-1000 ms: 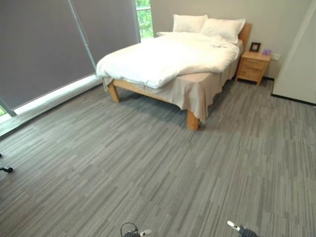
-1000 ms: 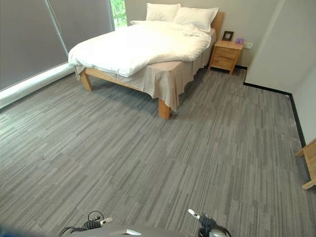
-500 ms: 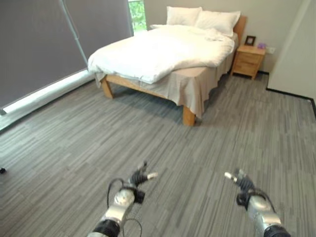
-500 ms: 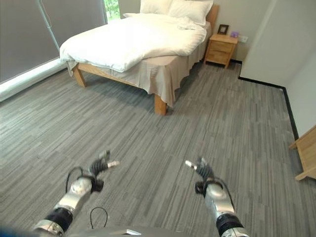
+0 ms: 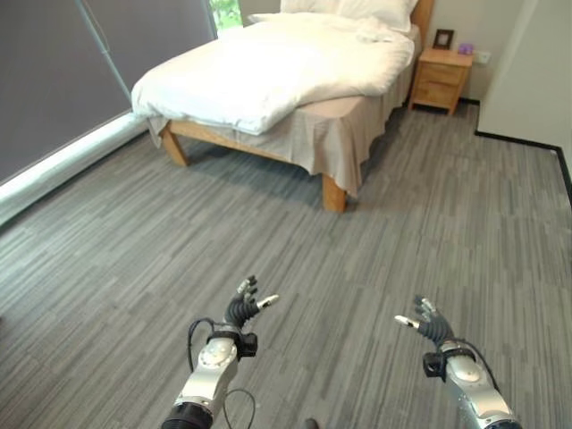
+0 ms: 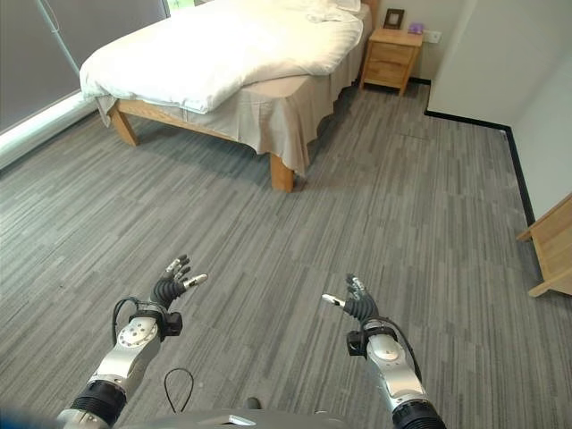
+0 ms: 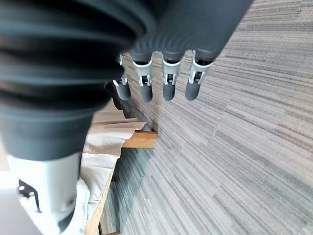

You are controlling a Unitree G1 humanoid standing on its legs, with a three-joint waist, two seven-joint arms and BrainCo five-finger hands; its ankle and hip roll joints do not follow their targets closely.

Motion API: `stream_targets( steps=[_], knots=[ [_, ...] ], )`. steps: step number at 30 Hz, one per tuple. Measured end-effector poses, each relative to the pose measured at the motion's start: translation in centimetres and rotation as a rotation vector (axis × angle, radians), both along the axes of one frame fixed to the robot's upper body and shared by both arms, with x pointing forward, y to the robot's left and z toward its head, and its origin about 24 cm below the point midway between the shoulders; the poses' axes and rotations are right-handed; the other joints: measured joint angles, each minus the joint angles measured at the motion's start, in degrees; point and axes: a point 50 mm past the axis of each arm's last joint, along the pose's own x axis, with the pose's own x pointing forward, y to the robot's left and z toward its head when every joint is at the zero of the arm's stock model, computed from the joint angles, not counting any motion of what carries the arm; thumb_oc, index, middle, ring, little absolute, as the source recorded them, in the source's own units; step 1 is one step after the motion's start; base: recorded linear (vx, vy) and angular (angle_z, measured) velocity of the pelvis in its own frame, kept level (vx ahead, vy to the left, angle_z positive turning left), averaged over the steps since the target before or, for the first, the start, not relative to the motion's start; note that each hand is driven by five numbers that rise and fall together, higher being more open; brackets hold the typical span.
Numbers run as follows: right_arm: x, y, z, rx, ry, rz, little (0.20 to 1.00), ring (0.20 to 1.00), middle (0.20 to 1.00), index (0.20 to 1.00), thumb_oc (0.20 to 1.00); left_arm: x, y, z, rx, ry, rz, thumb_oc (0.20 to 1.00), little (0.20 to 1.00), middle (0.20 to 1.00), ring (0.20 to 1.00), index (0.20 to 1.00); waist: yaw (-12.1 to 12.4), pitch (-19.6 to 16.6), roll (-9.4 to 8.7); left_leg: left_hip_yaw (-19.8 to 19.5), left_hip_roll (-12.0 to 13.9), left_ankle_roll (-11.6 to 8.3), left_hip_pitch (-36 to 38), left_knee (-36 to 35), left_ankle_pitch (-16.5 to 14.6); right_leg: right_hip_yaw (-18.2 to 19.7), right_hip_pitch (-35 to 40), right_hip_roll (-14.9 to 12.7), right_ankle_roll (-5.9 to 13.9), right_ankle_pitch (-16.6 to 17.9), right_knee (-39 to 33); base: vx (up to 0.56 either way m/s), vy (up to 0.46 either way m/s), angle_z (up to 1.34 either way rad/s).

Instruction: Making the bed.

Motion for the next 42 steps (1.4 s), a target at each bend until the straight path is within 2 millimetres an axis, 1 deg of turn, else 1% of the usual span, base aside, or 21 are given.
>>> stream_targets(
  steps=[4,6,11,13,16,18,19,22,23,24,27,29,31,32,33,35,36,37,39,40,42],
  knots=[
    [1.4,0.5,1.0,-0.001,-0.046,0.016,1.0,1.0,1.0,1.0,1.0,1.4,-0.3,1.4,0.001,-0.061,-0.008,1.0,1.0,1.0,1.0,1.0,-0.6,3.9,-1.28,0.6,-1.7,2.09,1.9,0.4,-2.0,0.1,-15.3,-7.1,3.03,-1.5,31.2,0.17,0.103,-0.15],
    [1.4,1.0,1.0,0.016,-0.049,0.018,1.0,1.0,1.0,1.0,1.0,1.3,0.0,1.4,0.011,-0.058,0.001,1.0,1.0,1.0,1.0,1.0,-1.0,4.6,-2.74,0.4,-2.2,2.07,2.2,0.3,-2.4,2.8,-18.9,-8.4,3.59,-1.2,32.2,0.4,-0.065,0.08],
    [0.3,1.2,0.3,0.116,-0.026,-0.023,1.0,1.0,1.0,1.0,1.0,1.9,0.1,1.9,0.022,-0.069,-0.006,1.0,1.0,1.0,1.0,1.0,-5.3,5.7,-4.17,-3.6,-1.1,0.3,-0.2,2.8,-4.3,1.7,-21.1,-9.5,7.94,7.2,-6.7,0.57,-0.186,0.34],
    [-0.2,1.2,0.0,0.12,-0.009,-0.028,1.0,1.0,1.0,1.0,1.0,2.2,0.2,1.9,0.026,-0.066,-0.003,1.0,1.0,1.0,1.0,1.0,-5.8,5.6,-4.78,-4.8,-1.1,-0.65,0.7,2.6,-5.4,3.7,-21.3,-9.3,7.78,11.6,-11.3,0.67,-0.24,0.52],
    [-2.4,0.6,-1.4,0.12,0.063,-0.054,1.0,1.0,1.0,1.0,1.0,2.2,-0.8,1.9,0.024,-0.072,-0.053,1.0,1.0,1.0,1.0,1.0,-6.6,3.7,-5.44,-9.3,1.0,-2.6,1.6,5.2,-9.6,0.7,-19.4,-7.8,6.44,13.4,-8.5,0.7,-0.273,0.66],
    [-3.1,0.7,-2.0,0.135,0.094,-0.045,1.0,1.0,1.0,1.0,1.0,1.2,-0.6,1.4,0.032,-0.049,-0.067,1.0,1.0,1.0,1.0,1.0,-7.1,2.7,-5.28,-10.6,4.4,-6.04,3.5,8.8,-11.7,1.2,-15.7,-3.7,2.21,13.0,-3.2,0.54,-0.363,0.6],
    [-3.7,0.4,-2.7,0.132,0.133,-0.049,1.0,1.0,1.0,1.0,1.0,0.4,-0.7,0.5,0.03,-0.001,-0.081,1.0,1.0,1.0,1.0,1.0,-6.9,1.5,-5.84,-10.9,7.0,-8.98,-2.5,27.3,-13.4,0.1,-13.3,-1.3,-1.64,12.3,-1.1,0.72,-0.631,0.33],
    [-2.9,-0.7,-2.1,0.121,0.109,-0.06,1.0,1.0,1.0,1.0,1.0,0.4,-0.9,0.8,0.022,-0.01,-0.1,1.0,1.0,1.0,1.0,1.0,-5.6,0.1,-5.55,-10.7,12.0,-5.96,-15.9,51.6,-1.5,-1.4,-11.4,3.4,-8.01,8.6,0.4,0.62,-0.49,-0.03],
    [-2.5,-0.9,-1.5,0.122,0.081,-0.064,1.0,1.0,1.0,1.0,1.0,0.9,-1.0,1.5,0.029,-0.039,-0.12,1.0,1.0,1.0,1.0,1.0,-3.7,0.5,-6.37,-11.3,13.4,-3.45,-21.9,61.0,9.5,-0.4,-9.6,4.7,-9.69,8.5,-0.5,0.42,-0.164,-0.41],
    [-1.7,-1.0,-1.3,0.118,0.067,-0.07,1.0,1.0,1.0,1.0,1.0,1.2,-1.2,1.7,0.036,-0.046,-0.136,1.0,1.0,1.0,1.0,1.0,-1.8,1.5,-8.24,-10.3,13.0,-4.7,-24.1,64.2,6.9,1.5,-8.1,5.2,-9.21,9.8,-0.5,0.66,-0.128,-0.88],
    [1.5,-0.6,0.5,0.095,-0.009,-0.031,1.0,1.0,1.0,1.0,1.0,1.8,-1.5,2.0,0.029,-0.054,-0.156,1.0,1.0,1.0,1.0,1.0,0.3,2.5,-11.16,-4.0,9.2,-6.63,-28.3,53.9,1.1,5.4,2.3,5.8,-11.95,6.5,-7.0,0.82,-0.057,-0.57],
    [3.2,-0.2,1.9,0.102,-0.073,-0.022,1.0,1.0,1.0,1.0,1.0,1.6,-1.8,1.8,0.011,-0.051,-0.165,1.0,1.0,1.0,1.0,1.0,2.9,3.1,-10.7,1.5,8.0,-6.52,-27.0,36.4,0.8,8.1,7.5,6.0,-10.09,6.0,-10.8,0.65,0.052,-0.63],
    [4.5,0.2,2.4,0.104,-0.089,-0.002,1.0,1.0,1.0,1.0,1.0,1.1,-1.8,0.9,0.005,-0.013,-0.162,1.0,1.0,1.0,1.0,1.0,4.0,2.7,-7.19,-0.7,3.2,-6.5,-23.7,5.5,1.3,7.6,13.7,7.7,-5.73,4.1,-14.0,0.77,0.005,-0.38],
    [4.4,0.7,2.1,0.105,-0.077,0.018,1.0,1.0,1.0,1.0,1.0,0.8,-1.6,0.6,0.01,-0.002,-0.158,1.0,1.0,1.0,1.0,1.0,4.9,2.4,-6.25,-1.5,1.4,-6.43,-24.1,1.3,1.3,7.0,16.7,8.0,-4.93,2.7,-14.1,1.01,-0.032,-0.21],
    [3.9,1.4,1.4,0.105,-0.04,0.058,1.0,1.0,1.0,1.0,1.0,0.1,-0.5,0.4,0.008,0.006,-0.117,1.0,1.0,1.0,1.0,1.0,6.1,1.3,-6.48,6.1,-0.3,-5.93,-25.0,1.6,-2.8,6.3,20.3,7.5,-1.12,-2.4,-14.3,0.75,-0.028,-0.3],
    [3.3,1.4,1.3,0.113,-0.04,0.067,1.0,1.0,1.0,1.0,1.0,-0.5,0.3,0.2,-0.002,0.01,-0.065,1.0,1.0,1.0,1.0,1.0,7.0,0.1,-6.15,11.4,-1.0,-2.26,-25.9,7.8,-2.0,6.3,24.0,8.6,-3.12,-3.9,-14.0,0.63,0.014,-0.28],
    [2.6,1.4,1.1,0.115,-0.029,0.072,1.0,1.0,1.0,1.0,1.0,-1.8,0.5,-0.1,-0.025,0.021,-0.041,1.0,1.0,1.0,1.0,1.0,6.4,-1.8,-3.7,12.5,0.9,2.36,-23.7,10.1,-3.2,6.8,24.5,11.0,-2.74,-4.9,-10.0,0.73,0.086,0.09],
    [1.9,2.1,0.5,0.143,-0.011,0.069,1.0,1.0,1.0,1.0,1.0,-2.2,0.8,-0.1,-0.025,0.019,-0.03,1.0,1.0,1.0,1.0,1.0,5.6,-2.8,-4.55,11.2,-0.4,8.17,-21.7,8.5,4.1,6.7,24.1,10.6,-2.25,-5.3,-4.9,0.91,0.064,0.13],
    [0.3,4.1,-0.5,0.182,0.034,0.118,1.0,1.0,1.0,1.0,1.0,-2.5,0.5,-0.5,-0.057,0.038,-0.02,1.0,1.0,1.0,1.0,1.0,7.1,-2.3,-8.82,12.5,-2.1,1.51,-17.5,9.2,1.3,4.7,11.3,5.6,5.88,-0.9,25.8,0.42,0.011,-0.12],
    [-0.2,5.0,-0.6,0.214,0.039,0.143,1.0,1.0,1.0,1.0,1.0,-2.7,-0.1,-0.9,-0.067,0.056,-0.043,1.0,1.0,1.0,1.0,1.0,6.5,-2.0,-9.19,12.5,-2.2,1.36,-14.6,9.1,3.0,4.3,2.8,2.8,10.48,8.8,42.5,0.56,0.082,0.03],
    [0.7,6.1,-0.2,0.276,0.011,0.124,1.0,1.0,1.0,1.0,1.0,-0.5,-1.9,0.0,-0.066,0.019,-0.121,1.0,1.0,1.0,1.0,1.0,5.2,0.0,-7.25,7.1,-4.0,6.23,-5.8,10.7,-5.0,5.8,-14.2,-4.5,5.95,6.6,56.1,0.95,-0.031,0.73]
  ],
)
